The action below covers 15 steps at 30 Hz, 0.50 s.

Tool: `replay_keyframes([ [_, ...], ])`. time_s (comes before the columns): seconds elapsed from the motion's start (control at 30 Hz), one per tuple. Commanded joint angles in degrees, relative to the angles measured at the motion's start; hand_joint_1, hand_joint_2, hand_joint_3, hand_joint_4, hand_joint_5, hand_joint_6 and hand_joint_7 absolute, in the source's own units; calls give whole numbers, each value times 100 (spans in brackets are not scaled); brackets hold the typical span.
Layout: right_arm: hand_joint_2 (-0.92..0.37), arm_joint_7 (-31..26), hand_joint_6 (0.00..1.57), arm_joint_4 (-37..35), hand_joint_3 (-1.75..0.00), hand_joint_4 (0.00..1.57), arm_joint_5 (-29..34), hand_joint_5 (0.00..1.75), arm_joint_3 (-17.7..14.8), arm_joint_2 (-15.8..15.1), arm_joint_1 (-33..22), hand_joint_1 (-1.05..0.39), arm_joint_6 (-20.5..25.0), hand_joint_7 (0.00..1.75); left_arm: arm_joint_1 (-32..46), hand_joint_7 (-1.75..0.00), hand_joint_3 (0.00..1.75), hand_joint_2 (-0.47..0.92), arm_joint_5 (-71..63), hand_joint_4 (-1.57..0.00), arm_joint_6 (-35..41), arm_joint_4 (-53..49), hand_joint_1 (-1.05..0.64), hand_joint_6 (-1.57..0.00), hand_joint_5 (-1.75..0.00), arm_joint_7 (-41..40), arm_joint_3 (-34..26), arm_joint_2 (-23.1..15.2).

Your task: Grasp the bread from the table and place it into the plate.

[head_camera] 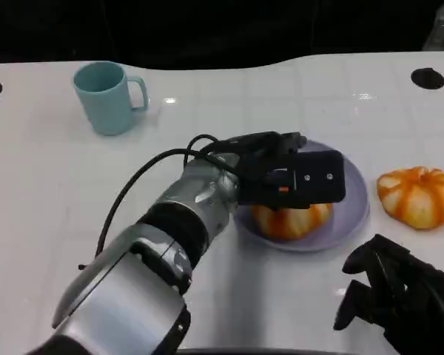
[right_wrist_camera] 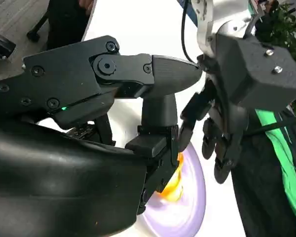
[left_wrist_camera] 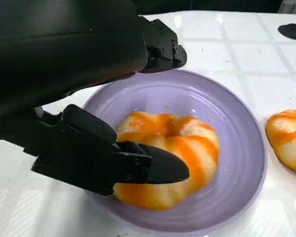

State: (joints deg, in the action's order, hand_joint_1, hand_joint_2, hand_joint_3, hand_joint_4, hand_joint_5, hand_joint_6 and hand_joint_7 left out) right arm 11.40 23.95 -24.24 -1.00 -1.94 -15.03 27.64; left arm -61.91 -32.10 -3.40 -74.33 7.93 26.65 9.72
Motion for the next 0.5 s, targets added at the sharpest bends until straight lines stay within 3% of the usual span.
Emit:
replay_keyframes([
  [0.03,-92,46,49,-20,-44,62,-72,175,-83,-39,38,-43,-67,159,-199,-1,49,92,269,0,-144,140,-92,-3,0,340,-227,-184],
  [0.37,-92,37,49,-93,-44,63,22,175,-93,-63,124,-42,-45,159,270,-2,48,92,1083,0,-799,610,-91,-6,0,952,-864,-601],
  [0.5,-92,5,49,-85,-44,63,34,175,-85,-28,135,-42,-39,159,703,-7,43,92,1919,-17,-1233,927,-86,-17,-11,1557,-1508,-773],
])
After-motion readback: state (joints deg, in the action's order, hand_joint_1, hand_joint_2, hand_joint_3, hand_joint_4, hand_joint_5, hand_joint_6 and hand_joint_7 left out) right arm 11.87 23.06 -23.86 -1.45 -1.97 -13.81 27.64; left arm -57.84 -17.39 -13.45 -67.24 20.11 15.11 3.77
